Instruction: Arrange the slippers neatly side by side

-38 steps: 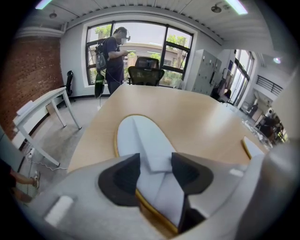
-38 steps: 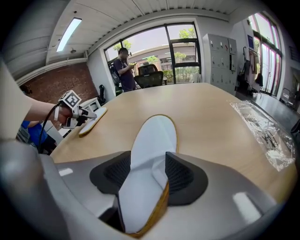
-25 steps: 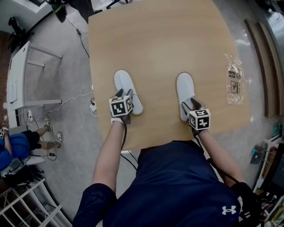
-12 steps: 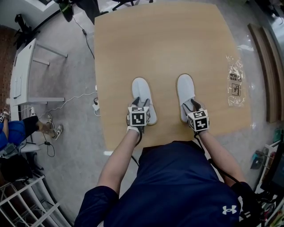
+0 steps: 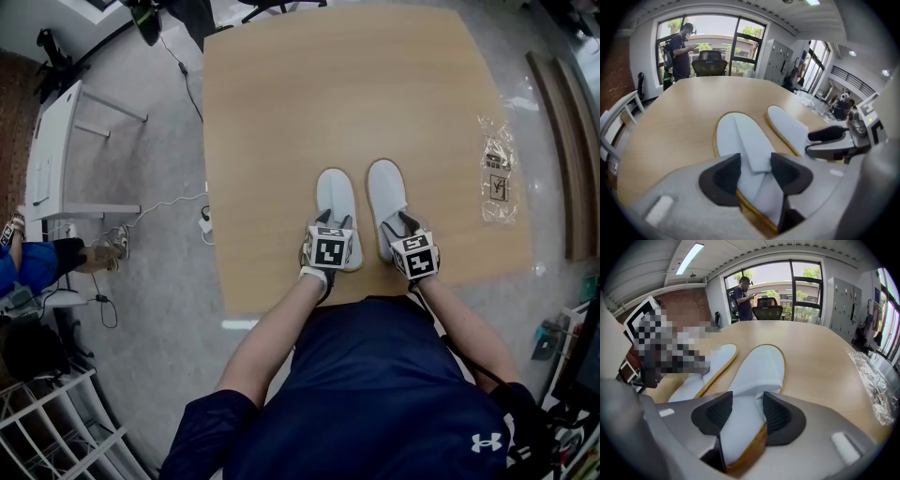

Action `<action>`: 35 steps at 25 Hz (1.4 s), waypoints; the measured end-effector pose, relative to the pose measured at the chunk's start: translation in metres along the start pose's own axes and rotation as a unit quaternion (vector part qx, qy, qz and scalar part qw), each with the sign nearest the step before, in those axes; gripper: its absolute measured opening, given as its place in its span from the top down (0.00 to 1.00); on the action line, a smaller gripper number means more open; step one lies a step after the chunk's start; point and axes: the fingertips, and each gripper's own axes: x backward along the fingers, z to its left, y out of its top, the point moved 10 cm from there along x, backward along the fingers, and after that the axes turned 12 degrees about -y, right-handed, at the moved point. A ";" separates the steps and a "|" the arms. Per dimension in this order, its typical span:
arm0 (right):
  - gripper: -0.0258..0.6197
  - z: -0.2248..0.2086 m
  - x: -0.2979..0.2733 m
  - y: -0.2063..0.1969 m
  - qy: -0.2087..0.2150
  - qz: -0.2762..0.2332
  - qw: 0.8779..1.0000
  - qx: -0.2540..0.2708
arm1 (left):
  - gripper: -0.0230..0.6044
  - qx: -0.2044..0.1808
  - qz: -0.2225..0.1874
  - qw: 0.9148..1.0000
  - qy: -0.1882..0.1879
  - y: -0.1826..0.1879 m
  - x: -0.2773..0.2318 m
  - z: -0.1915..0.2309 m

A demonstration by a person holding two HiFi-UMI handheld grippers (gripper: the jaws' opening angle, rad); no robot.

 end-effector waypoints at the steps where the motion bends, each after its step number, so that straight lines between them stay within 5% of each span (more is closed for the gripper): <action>1: 0.63 0.001 0.000 -0.001 0.002 0.000 1.000 -0.001 | 0.64 -0.006 0.003 1.000 -0.002 0.001 -0.001 -0.004; 24: 0.64 0.015 0.006 -0.006 0.017 0.000 1.000 -0.009 | 0.64 -0.042 0.013 0.999 -0.008 0.003 -0.013 -0.017; 31: 0.70 0.001 0.018 -0.005 0.015 -0.039 0.998 -0.036 | 0.60 -0.029 -0.006 0.999 -0.016 0.008 0.007 -0.011; 35: 0.73 -0.015 0.033 0.002 0.012 -0.059 0.994 -0.091 | 0.61 0.013 -0.034 0.999 -0.025 0.012 0.037 -0.009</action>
